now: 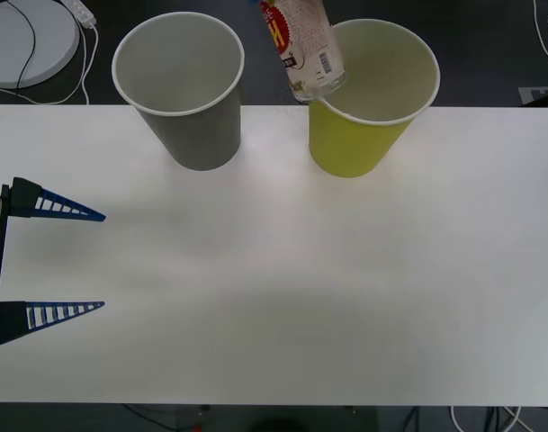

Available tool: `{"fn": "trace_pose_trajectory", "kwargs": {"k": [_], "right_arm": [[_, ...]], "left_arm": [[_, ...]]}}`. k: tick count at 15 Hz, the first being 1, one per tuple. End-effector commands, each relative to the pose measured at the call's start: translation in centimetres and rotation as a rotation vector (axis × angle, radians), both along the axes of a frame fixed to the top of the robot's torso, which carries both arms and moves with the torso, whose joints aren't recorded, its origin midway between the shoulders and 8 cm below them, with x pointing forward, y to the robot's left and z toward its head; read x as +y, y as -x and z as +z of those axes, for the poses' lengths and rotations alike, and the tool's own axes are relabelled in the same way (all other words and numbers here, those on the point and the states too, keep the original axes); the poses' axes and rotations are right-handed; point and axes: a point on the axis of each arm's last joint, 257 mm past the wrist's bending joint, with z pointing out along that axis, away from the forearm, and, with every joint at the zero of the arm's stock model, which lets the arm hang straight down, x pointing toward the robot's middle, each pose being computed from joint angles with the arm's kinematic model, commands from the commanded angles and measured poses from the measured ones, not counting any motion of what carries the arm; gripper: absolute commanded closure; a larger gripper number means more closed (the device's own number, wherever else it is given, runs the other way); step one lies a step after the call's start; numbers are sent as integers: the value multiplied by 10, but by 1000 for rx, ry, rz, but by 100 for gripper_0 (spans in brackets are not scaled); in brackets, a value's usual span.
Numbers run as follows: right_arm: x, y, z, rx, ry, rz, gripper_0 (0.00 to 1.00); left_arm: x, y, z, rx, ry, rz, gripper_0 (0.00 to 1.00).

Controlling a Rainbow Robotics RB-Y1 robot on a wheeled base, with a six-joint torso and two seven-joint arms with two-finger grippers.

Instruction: Put the can into the green bin and the plastic bottle into the gray bin

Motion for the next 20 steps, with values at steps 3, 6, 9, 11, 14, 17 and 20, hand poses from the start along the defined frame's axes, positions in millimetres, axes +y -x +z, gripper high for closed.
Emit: {"fn": "trace_pose_trajectory", "kwargs": {"k": [3, 6, 9, 11, 14, 17, 20], "right_arm": [[27, -23, 1, 12, 8, -28, 100], [45, -36, 3, 13, 10, -47, 100], [64, -42, -1, 13, 21, -52, 100], [76, -45, -1, 8, 24, -54, 100], [95, -49, -4, 1, 33, -60, 100], [113, -53, -6, -6, 39, -68, 100], [127, -56, -9, -18, 43, -75, 100]], "left_arm": [[0, 0, 0, 0, 0, 0, 0], [0, 0, 0, 0, 0, 0, 0], [0, 0, 0, 0, 0, 0, 0], [0, 0, 0, 0, 0, 0, 0], [0, 0, 0, 0, 0, 0, 0], [0, 0, 0, 0, 0, 0, 0], [0, 0, 0, 0, 0, 0, 0]]}}
